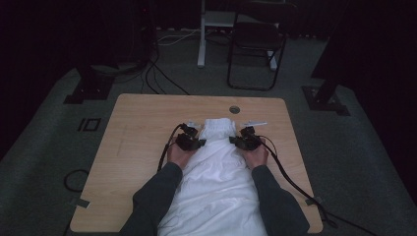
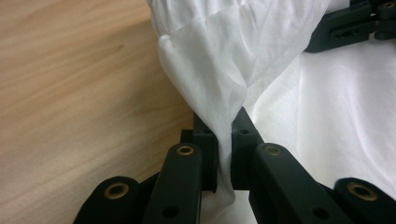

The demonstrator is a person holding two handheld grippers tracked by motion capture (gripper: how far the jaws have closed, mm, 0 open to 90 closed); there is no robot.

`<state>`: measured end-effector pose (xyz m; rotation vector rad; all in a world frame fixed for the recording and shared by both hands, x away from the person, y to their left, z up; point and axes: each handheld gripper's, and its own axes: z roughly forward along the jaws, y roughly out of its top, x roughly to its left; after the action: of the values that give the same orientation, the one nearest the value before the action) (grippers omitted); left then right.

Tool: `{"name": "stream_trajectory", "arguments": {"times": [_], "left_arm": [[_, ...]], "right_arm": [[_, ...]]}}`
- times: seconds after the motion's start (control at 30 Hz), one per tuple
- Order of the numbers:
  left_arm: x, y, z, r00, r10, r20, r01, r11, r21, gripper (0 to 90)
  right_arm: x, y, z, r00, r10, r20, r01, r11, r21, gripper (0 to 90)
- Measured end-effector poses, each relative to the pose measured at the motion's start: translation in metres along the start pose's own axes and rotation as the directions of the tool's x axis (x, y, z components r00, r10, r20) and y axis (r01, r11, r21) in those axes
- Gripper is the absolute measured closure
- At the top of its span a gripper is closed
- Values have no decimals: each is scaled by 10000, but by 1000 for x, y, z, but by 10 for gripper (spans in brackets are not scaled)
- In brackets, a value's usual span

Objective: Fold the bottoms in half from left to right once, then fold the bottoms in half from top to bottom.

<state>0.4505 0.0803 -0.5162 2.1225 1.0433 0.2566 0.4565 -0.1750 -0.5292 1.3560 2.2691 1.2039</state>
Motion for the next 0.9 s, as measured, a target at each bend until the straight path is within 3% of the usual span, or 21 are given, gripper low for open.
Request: {"name": "stream_trajectory", "arguments": {"times": [0.27,0.47,0.73,0.9], "left_arm": [[0,5,-2,9999,132,-44,-132,9999,-79,849],[4,15,-10,9993,348,-152,-353,9989,-322,849],[13,58,-36,9949,705,-723,-770,9929,-904,850],[15,86,-55,9911,907,-976,-1045,9836,-1471,851]], "right_arm": [[-1,2,-2,10000,45,0,-45,10000,-70,830],[0,15,-8,9999,-150,35,151,9995,-291,830],[2,57,-18,9982,-562,221,580,9940,-924,830],[3,90,-34,9964,-744,410,796,9862,-1450,830]]}}
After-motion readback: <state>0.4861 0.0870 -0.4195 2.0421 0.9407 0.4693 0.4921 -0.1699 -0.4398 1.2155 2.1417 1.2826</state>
